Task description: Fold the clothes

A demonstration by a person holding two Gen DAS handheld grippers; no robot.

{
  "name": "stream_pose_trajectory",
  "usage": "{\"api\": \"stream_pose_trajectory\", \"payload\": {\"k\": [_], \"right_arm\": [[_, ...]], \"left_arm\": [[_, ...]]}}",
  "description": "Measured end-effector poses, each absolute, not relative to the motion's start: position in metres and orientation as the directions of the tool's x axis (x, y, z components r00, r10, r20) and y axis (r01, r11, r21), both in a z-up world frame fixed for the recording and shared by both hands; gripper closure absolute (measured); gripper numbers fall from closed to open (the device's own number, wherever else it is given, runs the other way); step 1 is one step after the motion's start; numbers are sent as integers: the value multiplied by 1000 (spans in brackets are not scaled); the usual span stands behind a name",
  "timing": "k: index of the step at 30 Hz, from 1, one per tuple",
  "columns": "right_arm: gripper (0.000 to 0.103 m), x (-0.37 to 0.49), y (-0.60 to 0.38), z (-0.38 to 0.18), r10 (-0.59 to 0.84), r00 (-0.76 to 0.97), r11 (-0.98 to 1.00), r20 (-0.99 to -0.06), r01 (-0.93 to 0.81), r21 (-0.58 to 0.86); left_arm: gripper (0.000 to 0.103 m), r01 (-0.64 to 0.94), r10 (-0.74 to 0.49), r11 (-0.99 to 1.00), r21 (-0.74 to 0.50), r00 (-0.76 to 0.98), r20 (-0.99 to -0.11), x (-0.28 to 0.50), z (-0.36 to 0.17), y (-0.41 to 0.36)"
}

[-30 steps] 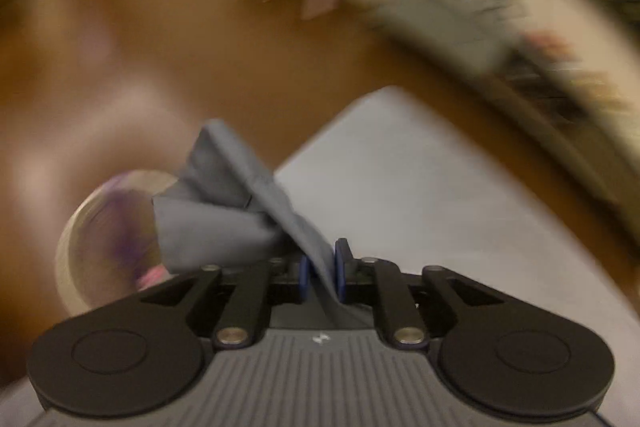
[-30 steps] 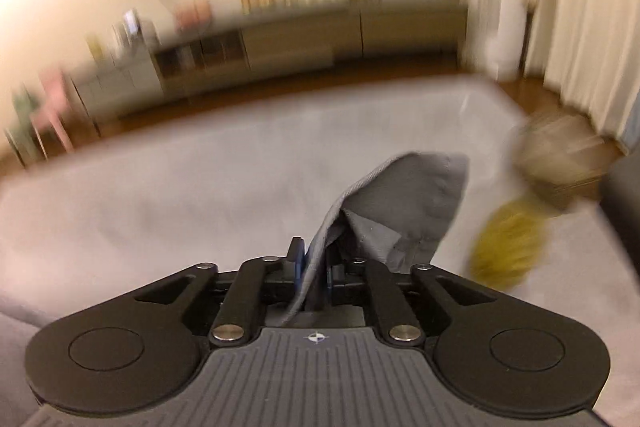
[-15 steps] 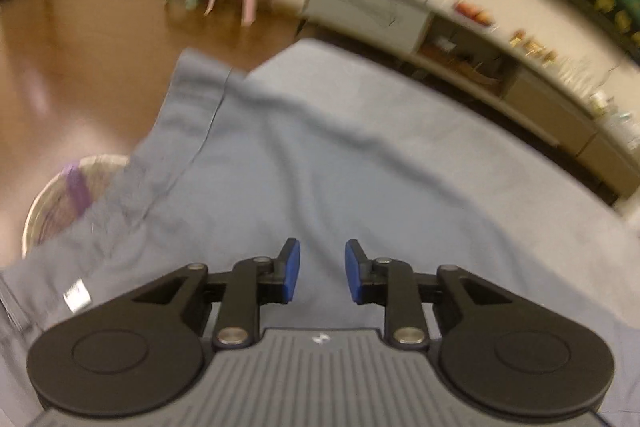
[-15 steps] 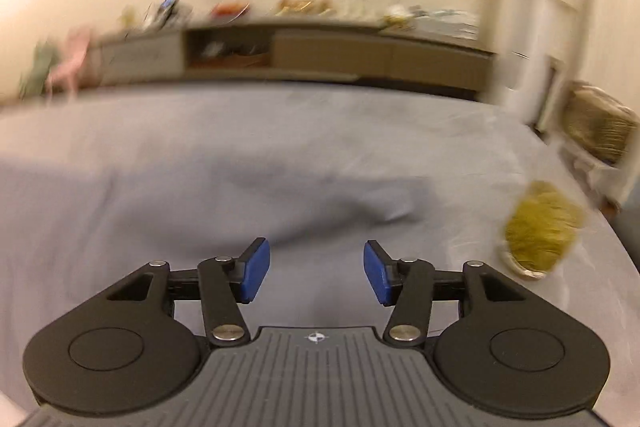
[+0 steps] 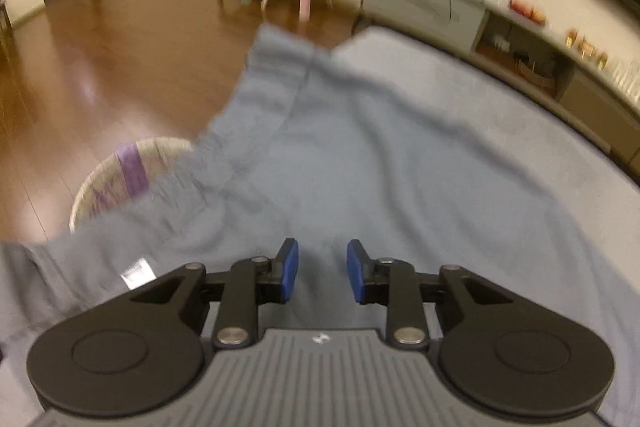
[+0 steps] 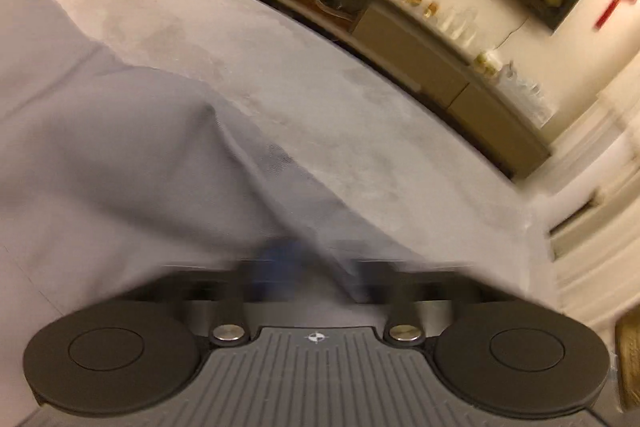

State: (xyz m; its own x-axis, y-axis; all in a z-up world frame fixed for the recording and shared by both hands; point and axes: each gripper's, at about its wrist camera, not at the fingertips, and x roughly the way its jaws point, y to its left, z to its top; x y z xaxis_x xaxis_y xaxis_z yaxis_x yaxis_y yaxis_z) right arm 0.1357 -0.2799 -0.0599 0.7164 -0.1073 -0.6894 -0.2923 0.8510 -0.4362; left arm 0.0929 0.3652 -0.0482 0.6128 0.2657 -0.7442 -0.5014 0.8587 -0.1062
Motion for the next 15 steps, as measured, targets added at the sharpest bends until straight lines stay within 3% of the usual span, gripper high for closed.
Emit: {"api": "stream_pose_trajectory", "payload": {"k": [2, 8, 11, 12, 13, 15], "right_arm": [[103, 152, -288, -48, -160, 726, 883, -669, -198, -426], [103, 166, -294, -66, -354, 677, 868, -645, -19, -496], [102, 112, -270, -33, -201, 773, 947, -602, -4, -321], [90, 94, -261, -26, -134, 790, 965, -598, -34, -262], [72, 77, -251, -25, -57, 786, 974, -616, -92, -207], [62, 50, -241, -39, 21, 741, 974, -671, -168, -155]], "left_arm": [[77, -515, 311, 849, -120, 671, -673, 77, -28, 365], [77, -595, 351, 777, -206, 681, -643, 31, -21, 390], [77, -630, 372, 736, -249, 683, -628, 9, -17, 403], [77, -640, 379, 721, -264, 684, -624, 1, -16, 407], [77, -651, 386, 707, -278, 684, -619, -7, -15, 412], [77, -670, 401, 676, -307, 684, -610, -22, -12, 420]]}}
